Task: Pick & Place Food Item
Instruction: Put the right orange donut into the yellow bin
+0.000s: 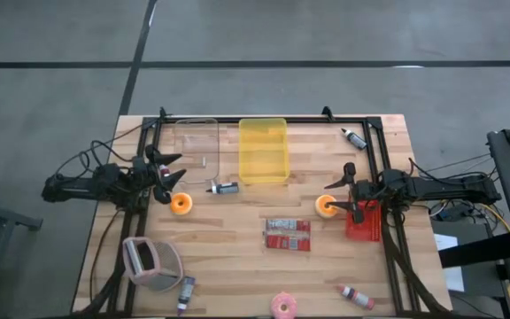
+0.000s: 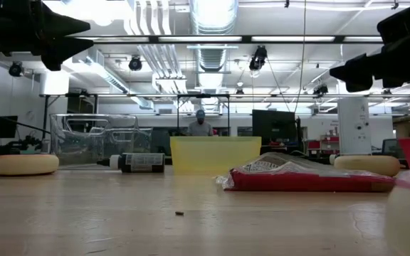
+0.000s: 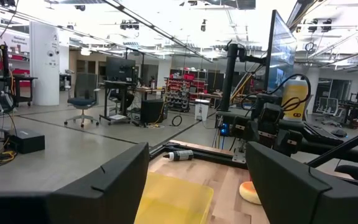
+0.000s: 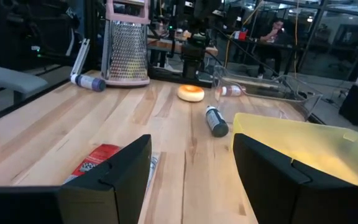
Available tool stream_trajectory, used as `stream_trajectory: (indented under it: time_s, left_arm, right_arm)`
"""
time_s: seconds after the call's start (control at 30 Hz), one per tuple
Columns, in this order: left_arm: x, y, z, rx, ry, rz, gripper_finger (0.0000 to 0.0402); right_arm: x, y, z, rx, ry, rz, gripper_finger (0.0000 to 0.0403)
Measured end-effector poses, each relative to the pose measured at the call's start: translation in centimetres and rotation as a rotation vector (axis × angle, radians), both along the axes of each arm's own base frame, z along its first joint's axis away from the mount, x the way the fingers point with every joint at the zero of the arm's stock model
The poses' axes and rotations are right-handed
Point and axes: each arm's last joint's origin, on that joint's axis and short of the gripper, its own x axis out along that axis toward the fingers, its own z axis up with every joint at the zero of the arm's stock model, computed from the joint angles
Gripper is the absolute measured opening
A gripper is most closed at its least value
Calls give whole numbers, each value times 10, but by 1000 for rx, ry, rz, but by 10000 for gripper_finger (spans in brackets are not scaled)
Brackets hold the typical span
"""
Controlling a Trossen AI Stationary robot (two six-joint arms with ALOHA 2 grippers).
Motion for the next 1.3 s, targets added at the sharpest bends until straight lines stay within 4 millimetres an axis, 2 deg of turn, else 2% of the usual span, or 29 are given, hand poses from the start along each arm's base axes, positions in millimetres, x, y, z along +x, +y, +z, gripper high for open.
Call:
stream_trajectory:
  time_s: [0.43, 0.6, 0.87, 1.03, 1.17, 1.3]
  left_arm:
    - [0, 0, 0, 0, 0, 0, 275]
    - [0, 0, 0, 0, 0, 1, 275]
    - [0, 0, 0, 0, 0, 0, 275]
    - [0, 0, 0, 0, 0, 1, 275]
    - [0, 0, 0, 0, 0, 0, 275]
    - [0, 0, 0, 0, 0, 1, 275]
  right_arm:
    - [0, -1, 3, 94, -23, -45, 224]
    - [1, -3, 2, 231, -14, -119, 224]
    - [5, -3, 10, 193, -94, -111, 224]
    - [6, -4, 10, 202, -81, -134, 224]
    - [10, -5, 24, 195, -90, -168, 224]
    - [17, -5, 38, 188, -23, -201, 224]
